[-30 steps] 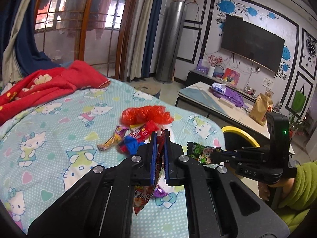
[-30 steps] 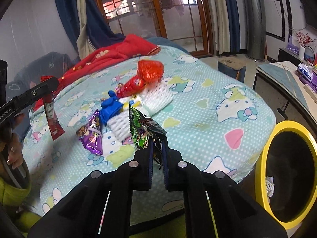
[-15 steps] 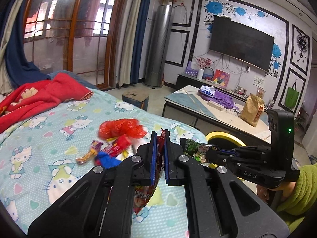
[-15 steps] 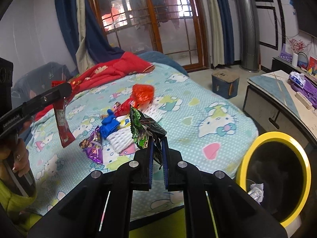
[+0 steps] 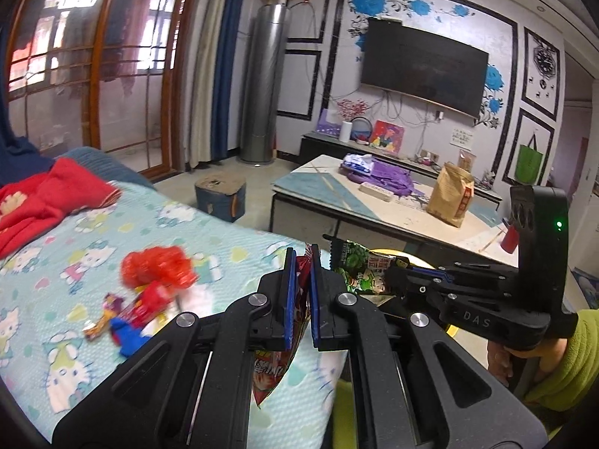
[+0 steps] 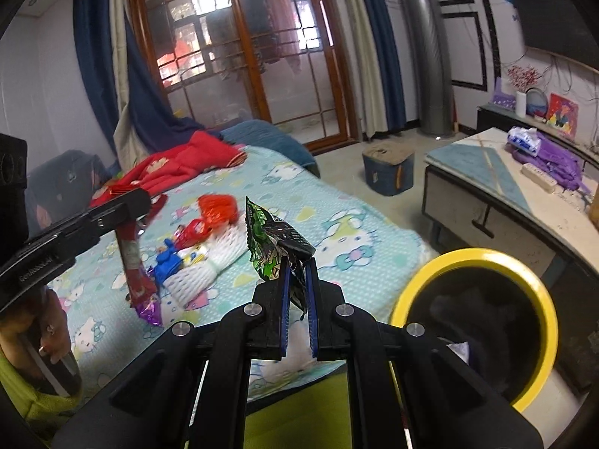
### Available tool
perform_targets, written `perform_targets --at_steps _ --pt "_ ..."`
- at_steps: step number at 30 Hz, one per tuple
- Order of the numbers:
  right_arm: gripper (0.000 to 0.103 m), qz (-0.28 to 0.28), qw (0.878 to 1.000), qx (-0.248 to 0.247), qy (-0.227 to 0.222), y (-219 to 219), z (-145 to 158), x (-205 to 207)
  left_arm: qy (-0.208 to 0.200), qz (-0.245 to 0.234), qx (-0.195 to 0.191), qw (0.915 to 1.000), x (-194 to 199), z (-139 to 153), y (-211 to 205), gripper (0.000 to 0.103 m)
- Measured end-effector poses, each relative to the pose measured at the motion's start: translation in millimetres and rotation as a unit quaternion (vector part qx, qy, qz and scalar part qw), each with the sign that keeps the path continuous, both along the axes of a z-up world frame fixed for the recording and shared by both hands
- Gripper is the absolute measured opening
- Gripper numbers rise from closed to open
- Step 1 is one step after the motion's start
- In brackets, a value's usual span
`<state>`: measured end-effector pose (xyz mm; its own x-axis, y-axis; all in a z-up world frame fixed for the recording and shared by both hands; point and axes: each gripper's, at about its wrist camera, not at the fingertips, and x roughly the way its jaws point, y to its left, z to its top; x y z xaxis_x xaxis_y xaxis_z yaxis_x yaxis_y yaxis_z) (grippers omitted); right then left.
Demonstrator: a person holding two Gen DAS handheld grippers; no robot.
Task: Collect trash
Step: 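Carry the green packet and red wrapper over the yellow bin with both grippers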
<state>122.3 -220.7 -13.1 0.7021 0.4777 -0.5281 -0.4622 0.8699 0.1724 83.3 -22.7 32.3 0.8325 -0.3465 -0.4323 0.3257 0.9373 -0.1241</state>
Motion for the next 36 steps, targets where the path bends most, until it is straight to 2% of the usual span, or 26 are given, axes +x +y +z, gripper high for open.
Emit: perform_targets --at_steps 9,14,26,36 --pt "0.008 -0.054 0.998 0.006 -0.004 -41 -1 -2 0.003 -0.043 -0.01 0.999 21 -4 -42 0.003" --pt "0.008 -0.087 0.996 0.02 0.014 -64 -9 1 0.002 -0.06 -0.009 0.9982 29 -5 -58 0.003" --pt "0.008 -0.172 0.984 0.038 0.039 -119 -27 4 0.007 -0.099 -0.007 0.995 45 -15 -101 0.003" --pt "0.008 -0.215 0.974 0.043 0.053 -155 -41 8 0.012 -0.142 0.004 0.9899 50 -28 -141 0.003"
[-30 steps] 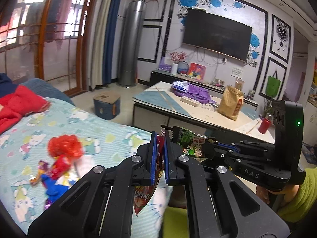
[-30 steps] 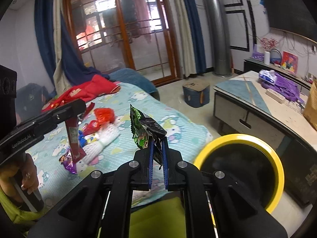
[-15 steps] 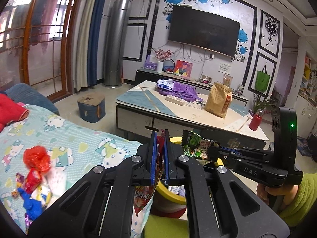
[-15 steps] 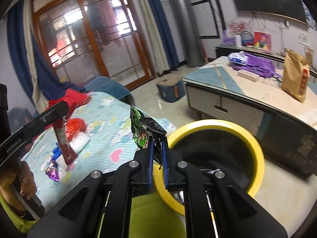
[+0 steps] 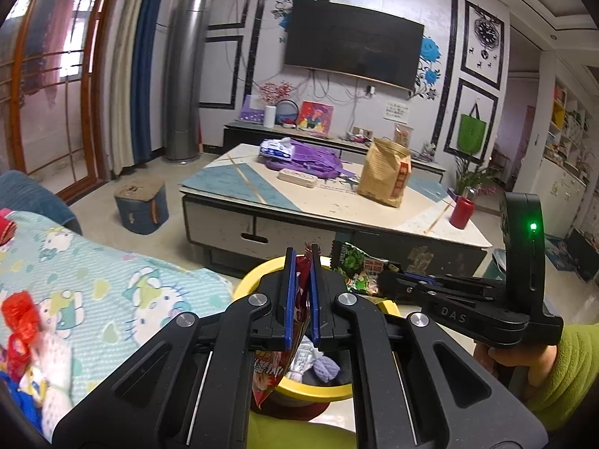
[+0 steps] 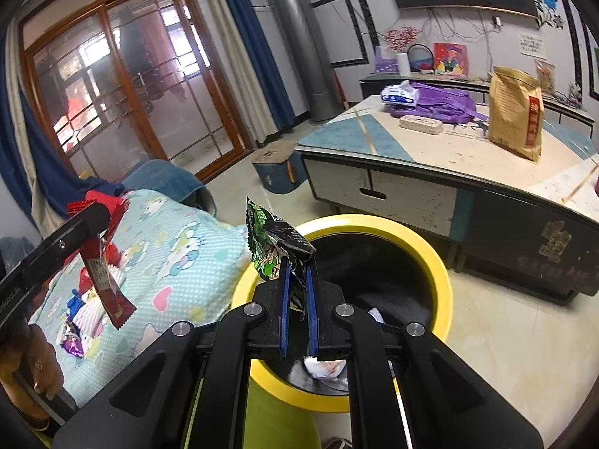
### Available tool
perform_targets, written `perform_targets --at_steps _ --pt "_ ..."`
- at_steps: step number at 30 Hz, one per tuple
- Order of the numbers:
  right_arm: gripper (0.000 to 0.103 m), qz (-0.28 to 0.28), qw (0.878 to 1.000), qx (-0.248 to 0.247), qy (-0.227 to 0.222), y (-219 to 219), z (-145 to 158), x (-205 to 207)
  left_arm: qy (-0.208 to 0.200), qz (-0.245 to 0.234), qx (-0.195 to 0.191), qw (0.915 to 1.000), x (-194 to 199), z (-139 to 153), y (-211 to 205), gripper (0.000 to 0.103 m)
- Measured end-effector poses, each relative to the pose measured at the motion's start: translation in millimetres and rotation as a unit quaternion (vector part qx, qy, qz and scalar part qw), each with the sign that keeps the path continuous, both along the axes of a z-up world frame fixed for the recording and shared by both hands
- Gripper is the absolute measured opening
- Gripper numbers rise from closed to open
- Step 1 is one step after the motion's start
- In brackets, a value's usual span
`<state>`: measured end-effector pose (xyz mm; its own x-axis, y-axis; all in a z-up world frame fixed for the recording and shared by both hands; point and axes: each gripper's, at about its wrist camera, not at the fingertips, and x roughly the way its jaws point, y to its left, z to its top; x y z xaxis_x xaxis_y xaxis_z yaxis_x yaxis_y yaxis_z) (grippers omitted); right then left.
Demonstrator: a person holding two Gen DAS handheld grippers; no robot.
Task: Collect trash
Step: 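Carry the green packet and red wrapper over the yellow bin with both grippers, then open both grippers to drop the packet and wrapper into the bin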
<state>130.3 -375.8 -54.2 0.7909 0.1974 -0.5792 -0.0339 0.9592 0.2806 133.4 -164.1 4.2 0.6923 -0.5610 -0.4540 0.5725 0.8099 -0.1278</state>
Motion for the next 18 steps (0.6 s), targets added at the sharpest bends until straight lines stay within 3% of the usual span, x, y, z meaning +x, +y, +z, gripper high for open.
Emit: perform_targets --at_steps 18 --pt "0.008 -0.056 0.996 0.005 0.069 -28 -42 12 0.068 -0.04 0.002 0.9969 31 -49 -44 0.003"
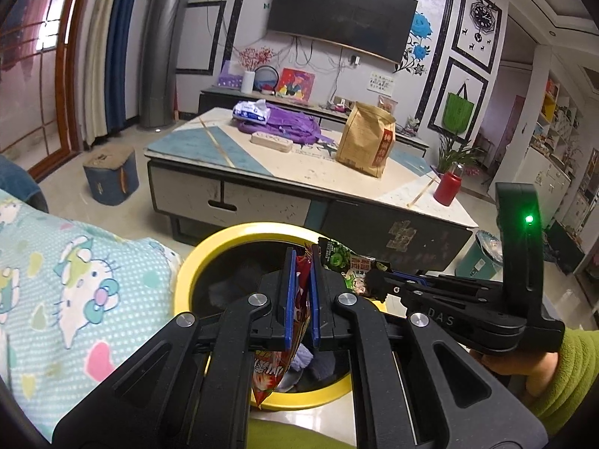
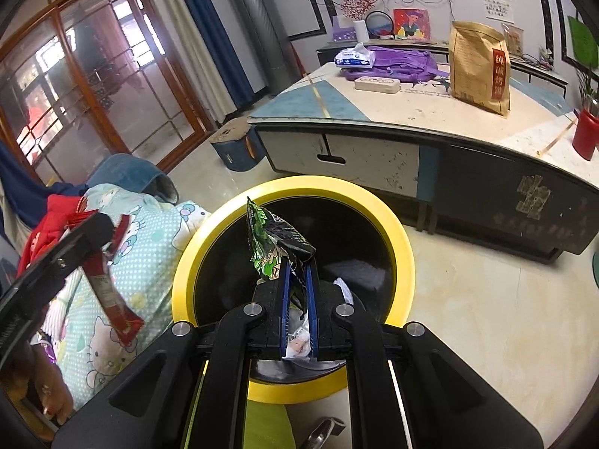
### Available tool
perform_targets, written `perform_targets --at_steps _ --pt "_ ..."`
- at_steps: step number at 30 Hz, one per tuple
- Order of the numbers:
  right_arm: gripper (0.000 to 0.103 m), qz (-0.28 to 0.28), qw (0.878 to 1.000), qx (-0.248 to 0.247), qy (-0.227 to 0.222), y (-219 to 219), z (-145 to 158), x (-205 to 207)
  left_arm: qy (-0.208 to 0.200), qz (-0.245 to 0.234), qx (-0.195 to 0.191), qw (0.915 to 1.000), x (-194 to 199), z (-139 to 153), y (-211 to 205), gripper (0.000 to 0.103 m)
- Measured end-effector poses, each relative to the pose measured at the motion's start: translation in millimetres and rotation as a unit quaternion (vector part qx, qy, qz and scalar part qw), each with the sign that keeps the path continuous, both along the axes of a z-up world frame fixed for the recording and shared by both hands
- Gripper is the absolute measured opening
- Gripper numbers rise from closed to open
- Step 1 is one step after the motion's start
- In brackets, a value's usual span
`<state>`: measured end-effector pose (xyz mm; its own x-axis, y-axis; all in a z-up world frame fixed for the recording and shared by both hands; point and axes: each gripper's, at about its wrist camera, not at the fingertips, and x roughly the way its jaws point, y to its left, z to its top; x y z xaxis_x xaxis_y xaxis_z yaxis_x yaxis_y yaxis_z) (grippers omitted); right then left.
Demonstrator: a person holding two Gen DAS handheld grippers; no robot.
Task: Collect trash
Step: 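Open both grippers to drop the packet and wrapper into the bin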
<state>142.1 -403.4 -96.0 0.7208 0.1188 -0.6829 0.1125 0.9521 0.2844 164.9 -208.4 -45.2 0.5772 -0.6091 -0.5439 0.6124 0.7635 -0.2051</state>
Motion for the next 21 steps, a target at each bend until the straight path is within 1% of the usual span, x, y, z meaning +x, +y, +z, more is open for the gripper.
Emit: perform_targets --at_steps 5,10,12,13,14,15,17,18,20,21 --pt "0.011 -0.007 1.0 0.009 0.014 -4 -8 3 0.02 -0.005 -0.001 0.9998 9 -9 -7 0.003" --pt "0.011 -0.013 0.999 0.017 0.025 -8 -13 7 0.037 -0.008 -0.002 0.9993 18 -15 -13 0.003" --pt "0.015 -0.02 0.999 0.019 0.027 -11 -14 8 0.042 -0.01 -0.002 0.9991 23 -17 -16 0.004" --pt "0.017 -0.023 0.999 0.02 0.029 -12 -15 8 0.043 -0.009 0.0 0.999 25 -18 -18 0.006" --pt "0.019 -0.026 0.999 0.022 0.031 -13 -16 8 0.043 -0.008 0.001 0.999 25 -18 -20 0.012" --pt "0.023 -0.028 0.999 0.022 0.032 -15 -17 9 0.045 -0.006 0.001 0.999 27 -19 -19 0.017" --pt "0.028 -0.034 0.999 0.023 0.034 -16 -18 9 0.05 -0.001 -0.004 0.9987 28 -20 -17 0.038" --pt "0.031 -0.036 0.999 0.023 0.033 -17 -18 8 0.051 0.002 -0.006 0.9987 28 -20 -15 0.042" --pt "0.035 -0.041 0.998 0.024 0.033 -18 -18 8 0.053 0.006 -0.01 0.9985 28 -20 -12 0.055" --pt "0.038 -0.043 0.998 0.024 0.032 -19 -18 8 0.052 0.011 -0.01 0.9985 28 -19 -9 0.058"
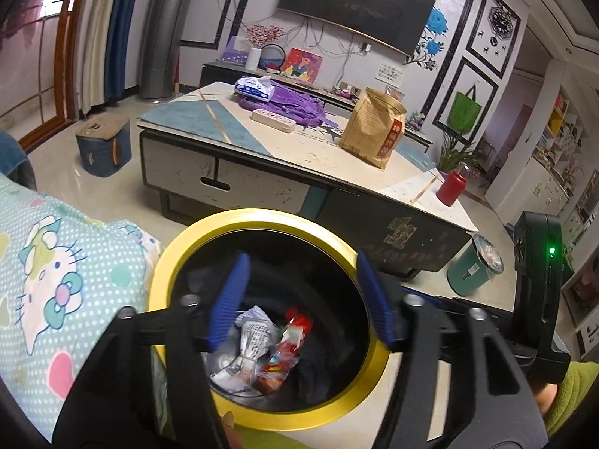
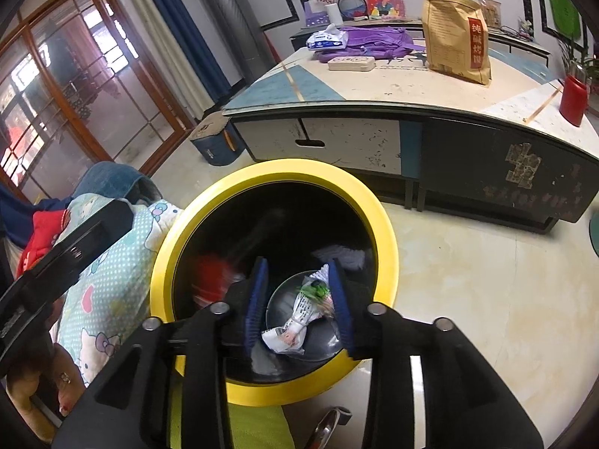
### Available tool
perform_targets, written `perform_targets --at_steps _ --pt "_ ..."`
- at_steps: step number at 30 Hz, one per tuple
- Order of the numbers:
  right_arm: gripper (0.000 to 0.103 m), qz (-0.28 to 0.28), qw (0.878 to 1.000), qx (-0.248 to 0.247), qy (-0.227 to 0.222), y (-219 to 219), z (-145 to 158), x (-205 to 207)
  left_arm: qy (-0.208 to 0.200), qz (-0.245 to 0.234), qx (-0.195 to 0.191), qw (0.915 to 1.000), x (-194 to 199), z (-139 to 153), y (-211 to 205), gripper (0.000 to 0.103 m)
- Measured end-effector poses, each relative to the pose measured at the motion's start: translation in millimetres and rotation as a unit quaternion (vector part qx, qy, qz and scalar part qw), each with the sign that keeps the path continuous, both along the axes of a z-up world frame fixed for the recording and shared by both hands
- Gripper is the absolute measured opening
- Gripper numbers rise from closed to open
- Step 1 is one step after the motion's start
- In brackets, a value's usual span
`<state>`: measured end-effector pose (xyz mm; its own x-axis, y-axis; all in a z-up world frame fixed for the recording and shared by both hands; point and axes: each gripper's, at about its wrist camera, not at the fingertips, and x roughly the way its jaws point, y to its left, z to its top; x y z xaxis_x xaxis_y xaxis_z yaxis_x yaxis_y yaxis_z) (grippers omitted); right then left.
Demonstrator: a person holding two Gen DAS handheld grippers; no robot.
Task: Collect trash
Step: 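Open both grippers to drop the packet and wrapper into the bin, then move both tools back toward the remaining wrappers on the bed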
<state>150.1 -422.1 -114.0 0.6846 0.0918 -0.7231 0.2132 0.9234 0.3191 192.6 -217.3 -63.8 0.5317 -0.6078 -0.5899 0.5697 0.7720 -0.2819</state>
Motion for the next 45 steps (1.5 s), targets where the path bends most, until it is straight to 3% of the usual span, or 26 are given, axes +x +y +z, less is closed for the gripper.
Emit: perform_targets --at_steps 5,6,14,31,36,45 --pt "0.055 -0.011 1.0 -0.004 -0.008 -1 3 -3 0.0 0.035 -0.003 0.9994 1 10 18 0.091" --pt "0.055 -0.011 1.0 -0.004 -0.012 -1 4 -4 0.0 0.041 -0.003 0.9991 0 12 20 0.092" --pt "0.067 -0.001 0.999 -0.015 -0.043 5 16 -8 -0.016 0.081 0.009 0.9965 -15 27 45 0.092" --pt "0.071 0.045 0.987 -0.068 -0.136 39 59 -27 -0.059 0.127 0.017 0.99 -50 48 88 0.092" --pt "0.077 0.064 0.981 -0.088 -0.164 55 72 -35 -0.067 0.142 0.014 0.9875 -57 53 102 0.092" --pt "0.079 0.108 0.97 -0.117 -0.182 88 80 -43 -0.08 0.164 0.006 0.9832 -71 60 126 0.092"
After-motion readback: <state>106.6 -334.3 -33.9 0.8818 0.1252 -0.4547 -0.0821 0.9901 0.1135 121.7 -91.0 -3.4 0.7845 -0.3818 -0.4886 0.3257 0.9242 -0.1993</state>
